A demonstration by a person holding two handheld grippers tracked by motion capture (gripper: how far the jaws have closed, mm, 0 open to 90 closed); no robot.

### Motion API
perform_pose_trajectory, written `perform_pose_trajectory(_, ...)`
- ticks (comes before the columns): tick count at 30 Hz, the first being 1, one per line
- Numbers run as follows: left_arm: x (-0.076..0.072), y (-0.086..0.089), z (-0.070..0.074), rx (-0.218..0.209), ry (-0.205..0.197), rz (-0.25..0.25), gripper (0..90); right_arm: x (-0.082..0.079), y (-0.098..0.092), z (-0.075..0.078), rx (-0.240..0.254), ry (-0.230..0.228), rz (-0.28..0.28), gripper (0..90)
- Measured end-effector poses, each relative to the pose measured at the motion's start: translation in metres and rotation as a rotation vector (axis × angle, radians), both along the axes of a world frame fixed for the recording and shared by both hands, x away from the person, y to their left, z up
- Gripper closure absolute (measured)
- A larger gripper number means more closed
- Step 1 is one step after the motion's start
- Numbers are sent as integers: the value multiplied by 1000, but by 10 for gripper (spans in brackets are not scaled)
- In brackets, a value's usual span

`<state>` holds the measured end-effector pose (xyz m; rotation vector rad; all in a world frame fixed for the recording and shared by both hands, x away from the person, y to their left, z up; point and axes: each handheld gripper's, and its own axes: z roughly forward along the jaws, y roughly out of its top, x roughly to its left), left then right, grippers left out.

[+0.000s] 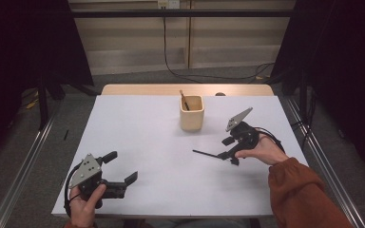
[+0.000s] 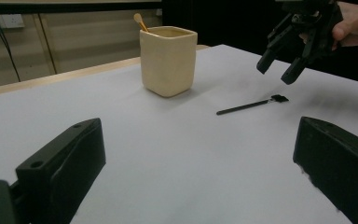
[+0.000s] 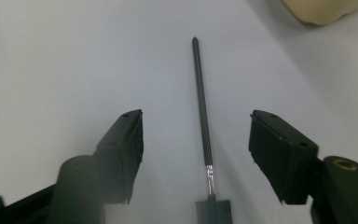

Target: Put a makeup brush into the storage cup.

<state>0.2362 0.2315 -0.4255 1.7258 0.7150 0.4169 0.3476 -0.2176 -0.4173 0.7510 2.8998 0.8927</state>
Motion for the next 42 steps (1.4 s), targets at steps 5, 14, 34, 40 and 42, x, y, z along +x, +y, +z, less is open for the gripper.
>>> perform_pose_trajectory(5,0,-1,-1,32,-13,-7,21,4,5,-3,-77,50,41,469)
perform_pose_trajectory(14,-1,-4,-1,34,-13,-9,21,12,14,-11,-196,97,58,610)
perform_pose_trajectory(34,-1,-2,0,35,-16,-5,21,19,23,-26,-340,126,85,757)
perform_pose_trajectory(40,0,-2,0,39,-17,-1,21,20,24,-32,-372,130,95,757)
perform_pose_trajectory(42,0,-2,-1,39,-16,0,21,20,25,-32,-382,130,108,759)
